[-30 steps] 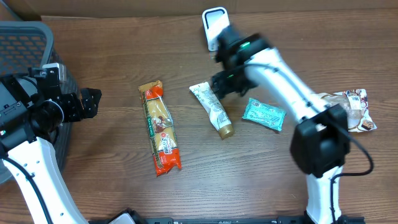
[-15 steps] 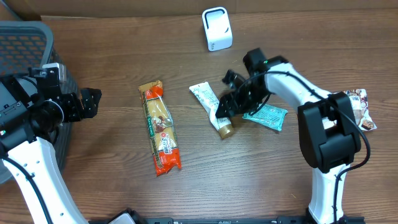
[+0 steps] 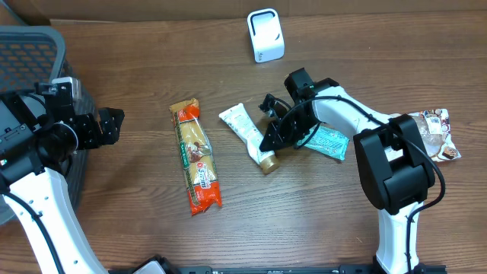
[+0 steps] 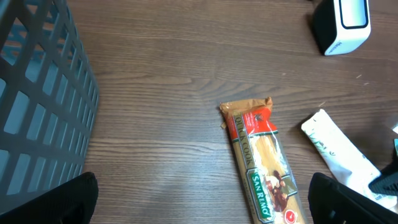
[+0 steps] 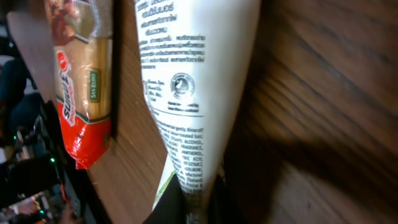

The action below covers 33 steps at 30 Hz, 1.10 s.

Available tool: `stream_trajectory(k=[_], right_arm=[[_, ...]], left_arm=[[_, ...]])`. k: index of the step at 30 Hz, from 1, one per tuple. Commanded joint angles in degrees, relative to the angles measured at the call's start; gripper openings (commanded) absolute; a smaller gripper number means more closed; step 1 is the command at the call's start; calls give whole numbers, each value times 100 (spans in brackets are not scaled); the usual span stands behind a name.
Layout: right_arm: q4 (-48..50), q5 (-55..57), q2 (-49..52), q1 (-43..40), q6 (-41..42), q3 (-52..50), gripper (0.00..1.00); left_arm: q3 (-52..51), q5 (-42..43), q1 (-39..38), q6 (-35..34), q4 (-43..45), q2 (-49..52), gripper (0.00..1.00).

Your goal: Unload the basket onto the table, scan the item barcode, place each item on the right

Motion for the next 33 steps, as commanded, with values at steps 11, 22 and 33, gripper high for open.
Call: stream_trajectory(k=[11,22,33], right_arm=[[-909,5056,-925,1167,1690,957,4],[-127,6446,-671,2476,2345,-57,32],[-625,5805,-763,2339,2365,909,56]], left_arm=[[-4,90,13,85,9,7,100],[-4,90,13,85,9,7,100],[-4,90,13,85,9,7,100]])
